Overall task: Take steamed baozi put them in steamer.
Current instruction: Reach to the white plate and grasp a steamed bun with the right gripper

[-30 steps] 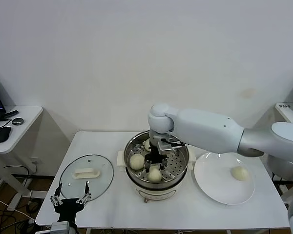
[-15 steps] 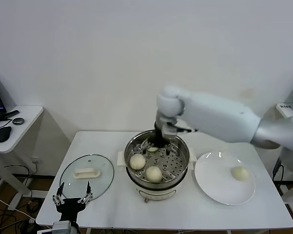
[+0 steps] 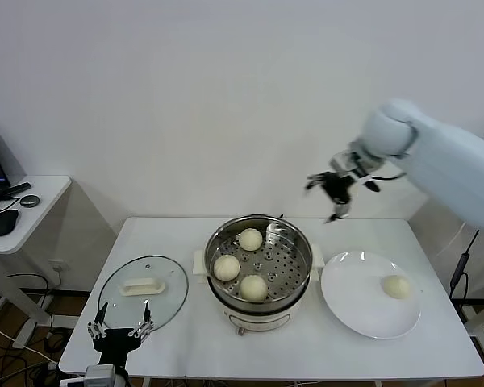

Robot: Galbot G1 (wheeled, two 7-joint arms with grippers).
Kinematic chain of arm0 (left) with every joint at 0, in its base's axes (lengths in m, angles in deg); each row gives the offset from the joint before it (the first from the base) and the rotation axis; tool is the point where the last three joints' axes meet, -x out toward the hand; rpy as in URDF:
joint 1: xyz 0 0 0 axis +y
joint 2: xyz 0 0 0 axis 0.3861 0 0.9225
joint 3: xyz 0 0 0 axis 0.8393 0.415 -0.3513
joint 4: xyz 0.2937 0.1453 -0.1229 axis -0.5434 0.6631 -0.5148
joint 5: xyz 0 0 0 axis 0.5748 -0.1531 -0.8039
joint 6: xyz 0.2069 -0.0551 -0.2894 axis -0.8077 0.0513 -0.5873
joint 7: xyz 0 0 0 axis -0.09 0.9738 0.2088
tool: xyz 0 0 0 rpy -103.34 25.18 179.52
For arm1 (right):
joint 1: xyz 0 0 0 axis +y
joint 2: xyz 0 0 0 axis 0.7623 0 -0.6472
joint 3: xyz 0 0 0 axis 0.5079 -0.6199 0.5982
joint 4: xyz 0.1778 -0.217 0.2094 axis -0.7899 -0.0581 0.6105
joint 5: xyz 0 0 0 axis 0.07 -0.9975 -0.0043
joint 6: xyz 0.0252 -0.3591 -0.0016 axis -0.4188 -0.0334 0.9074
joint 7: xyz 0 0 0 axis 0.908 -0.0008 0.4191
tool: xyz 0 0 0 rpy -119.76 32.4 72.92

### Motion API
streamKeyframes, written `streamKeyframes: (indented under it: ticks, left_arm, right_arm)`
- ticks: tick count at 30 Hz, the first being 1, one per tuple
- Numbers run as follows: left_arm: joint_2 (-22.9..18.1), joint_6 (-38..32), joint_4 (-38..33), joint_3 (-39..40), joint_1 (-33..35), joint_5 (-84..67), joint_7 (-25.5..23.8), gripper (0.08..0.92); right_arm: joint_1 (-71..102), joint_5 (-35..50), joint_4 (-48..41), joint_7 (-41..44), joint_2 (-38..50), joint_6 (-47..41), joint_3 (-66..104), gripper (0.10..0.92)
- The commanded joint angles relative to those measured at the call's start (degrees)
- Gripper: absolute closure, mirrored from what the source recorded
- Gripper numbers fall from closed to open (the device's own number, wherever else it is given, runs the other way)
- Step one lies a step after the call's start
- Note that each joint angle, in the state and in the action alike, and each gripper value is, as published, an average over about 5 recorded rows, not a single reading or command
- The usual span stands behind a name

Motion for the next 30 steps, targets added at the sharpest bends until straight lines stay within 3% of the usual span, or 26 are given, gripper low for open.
streamKeyframes:
  ticks: [1,14,30]
  left_arm:
    - [0.16,0.32,0.49,-0.3,0.07,-0.52,-0.15,0.177]
    - [-0.09,0.49,2.54,-1.11,1.21,-0.34,-0.09,0.177]
    - [0.01,0.6,3.89,-1.23,1.07,-0.05,-0.08,0.177]
  right_arm:
    - [8.9,-7.42,-4.64,1.96,12.12,-10.43,6.19,0.203]
    - [24.18,-19.97,-18.59,3.1,3.5,-1.23,18.44,0.203]
    - [32.92,-27.31,-21.87,1.29,1.5,2.19,23.74,0.203]
